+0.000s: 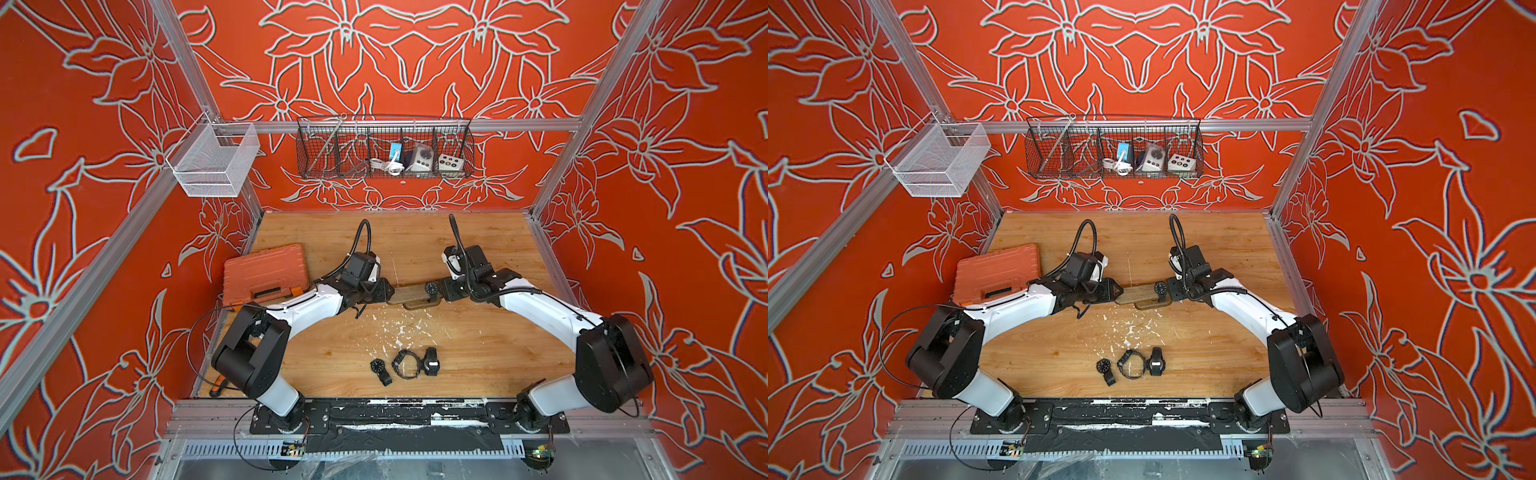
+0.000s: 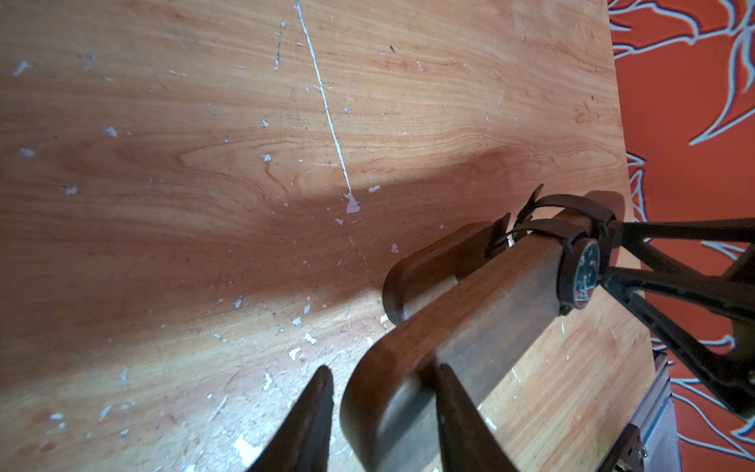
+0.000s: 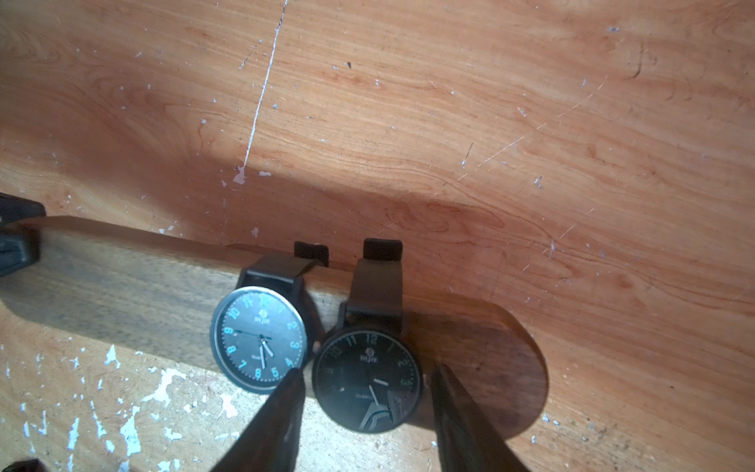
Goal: Place watch on stand
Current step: Place the watch on the stand.
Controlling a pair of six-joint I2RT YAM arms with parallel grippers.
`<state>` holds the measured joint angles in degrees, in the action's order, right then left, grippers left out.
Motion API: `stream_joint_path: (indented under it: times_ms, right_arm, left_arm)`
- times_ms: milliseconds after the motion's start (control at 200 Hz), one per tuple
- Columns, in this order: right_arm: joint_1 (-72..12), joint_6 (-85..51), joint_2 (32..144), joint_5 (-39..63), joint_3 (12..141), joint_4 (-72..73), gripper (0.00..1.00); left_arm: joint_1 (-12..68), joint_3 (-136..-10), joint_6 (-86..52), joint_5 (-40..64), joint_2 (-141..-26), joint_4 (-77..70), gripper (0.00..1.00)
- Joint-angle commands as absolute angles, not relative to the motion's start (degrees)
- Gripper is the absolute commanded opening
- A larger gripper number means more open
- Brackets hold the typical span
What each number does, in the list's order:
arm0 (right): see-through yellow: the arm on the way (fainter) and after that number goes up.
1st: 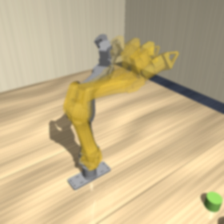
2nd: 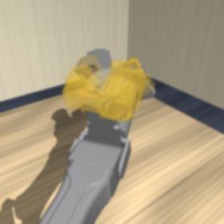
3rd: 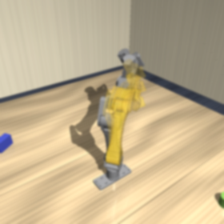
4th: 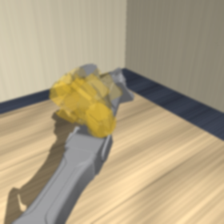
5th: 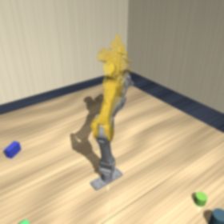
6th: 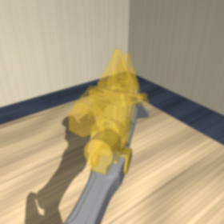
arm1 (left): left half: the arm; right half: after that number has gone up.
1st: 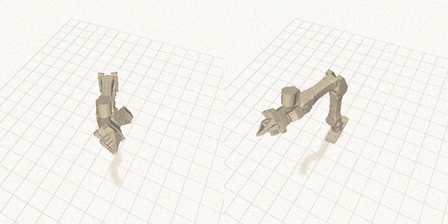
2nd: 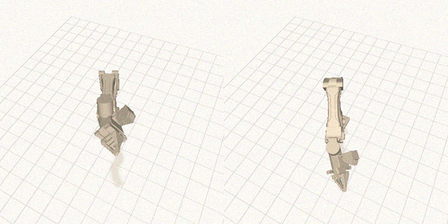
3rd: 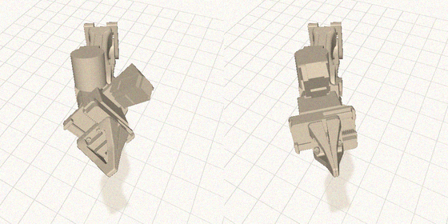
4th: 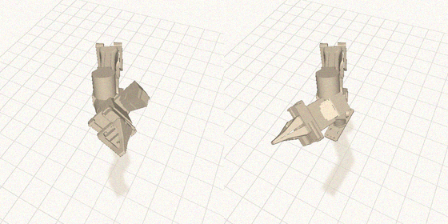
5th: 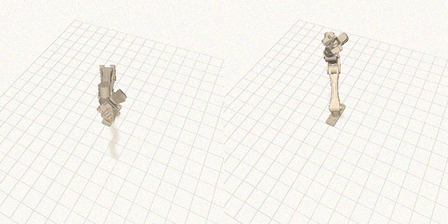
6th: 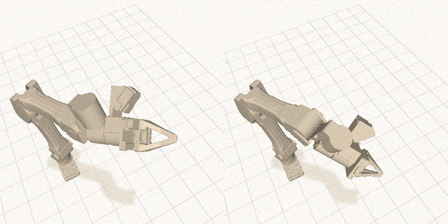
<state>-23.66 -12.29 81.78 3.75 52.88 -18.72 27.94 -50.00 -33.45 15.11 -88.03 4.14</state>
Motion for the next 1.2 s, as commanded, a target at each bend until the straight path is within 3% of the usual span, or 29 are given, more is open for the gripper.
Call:
stream_joint_path:
  times_ms: [0, 485, 906, 1196]
  right_arm:
    - [-24.43, -11.12, 82.88, 4.57, 54.54, -20.05, 0.29]
    - [-27.93, -12.37, 84.32, 4.57, 55.73, -20.53, 0.33]
    - [-28.04, -13.21, 83.3, 1.18, 55.93, -22.15, 0.6]
    - [-27.95, -12.98, 83.24, 2.44, 56.25, -21.8, 0.49]
  left_arm:
    - [27.69, -51.92, -32.25, 15.39, -88.99, 4.31, 0.39]
    - [27.69, -53.63, -31.2, 15.12, -90.42, 5.12, 0.38]
    - [27.69, -52.81, -30.93, 14.26, -89.3, 5.28, 0.43]
    - [27.69, -52.75, -30.57, 13.95, -88.86, 5.46, 0.42]
